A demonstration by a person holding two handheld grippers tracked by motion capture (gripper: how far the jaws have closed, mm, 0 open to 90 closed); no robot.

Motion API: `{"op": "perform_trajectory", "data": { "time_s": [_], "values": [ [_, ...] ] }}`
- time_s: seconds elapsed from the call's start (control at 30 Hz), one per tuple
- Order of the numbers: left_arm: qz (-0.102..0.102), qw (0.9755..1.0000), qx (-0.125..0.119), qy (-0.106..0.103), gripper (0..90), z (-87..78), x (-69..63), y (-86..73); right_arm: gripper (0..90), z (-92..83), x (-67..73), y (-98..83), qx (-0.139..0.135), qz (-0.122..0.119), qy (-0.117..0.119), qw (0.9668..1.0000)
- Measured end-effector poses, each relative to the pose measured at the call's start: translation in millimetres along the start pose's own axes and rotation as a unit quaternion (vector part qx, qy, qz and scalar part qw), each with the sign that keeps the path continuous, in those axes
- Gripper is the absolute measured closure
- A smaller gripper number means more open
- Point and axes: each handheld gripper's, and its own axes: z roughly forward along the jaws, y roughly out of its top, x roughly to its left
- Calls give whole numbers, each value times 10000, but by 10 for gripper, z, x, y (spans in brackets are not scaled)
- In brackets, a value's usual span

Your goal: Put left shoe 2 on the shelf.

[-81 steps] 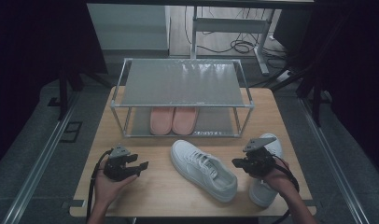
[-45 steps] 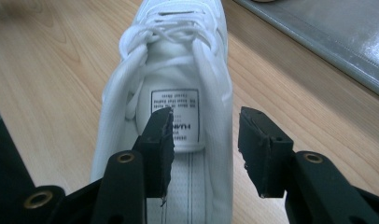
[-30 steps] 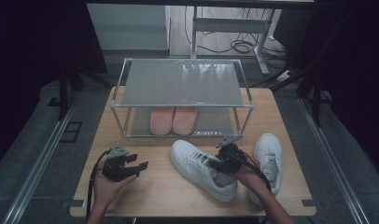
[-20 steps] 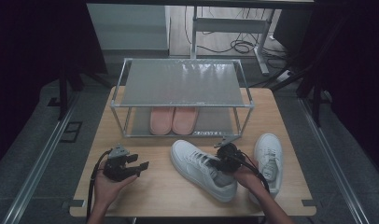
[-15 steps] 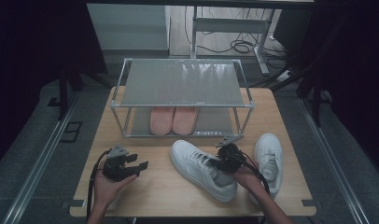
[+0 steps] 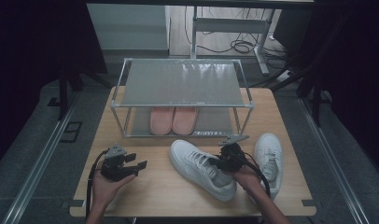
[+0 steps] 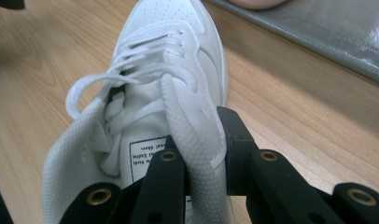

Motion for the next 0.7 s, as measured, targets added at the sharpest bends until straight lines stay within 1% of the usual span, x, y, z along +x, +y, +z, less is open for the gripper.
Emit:
{"op": "perform_trajectory", "data": {
  "time_s": [0.2,0.33,0.43,0.47,0.5,0.53,0.57,0.7],
  "values": [
    [3,10000,6,4,415,1,4,-2,811,-54,32,10,-255,-10,90,9996],
    [-6,10000,6,21,415,-2,8,-3,811,-131,24,2,-457,47,146,9988],
    [-3,10000,3,20,415,-4,6,-2,812,-207,11,1,-620,129,242,9977],
    [-3,10000,3,20,415,-4,6,-2,812,-207,11,1,-620,129,242,9977],
    [-4,10000,3,19,415,-3,5,-2,812,-261,10,6,-715,131,283,9970],
    [-2,10000,7,21,415,-2,4,-1,812,-261,10,6,-715,131,283,9970],
    [-6,10000,12,20,415,3,3,-1,812,-317,11,11,-791,134,316,9963],
    [-6,10000,24,21,413,10,0,0,814,-425,-2,26,-951,145,333,9948]
  ]
}}
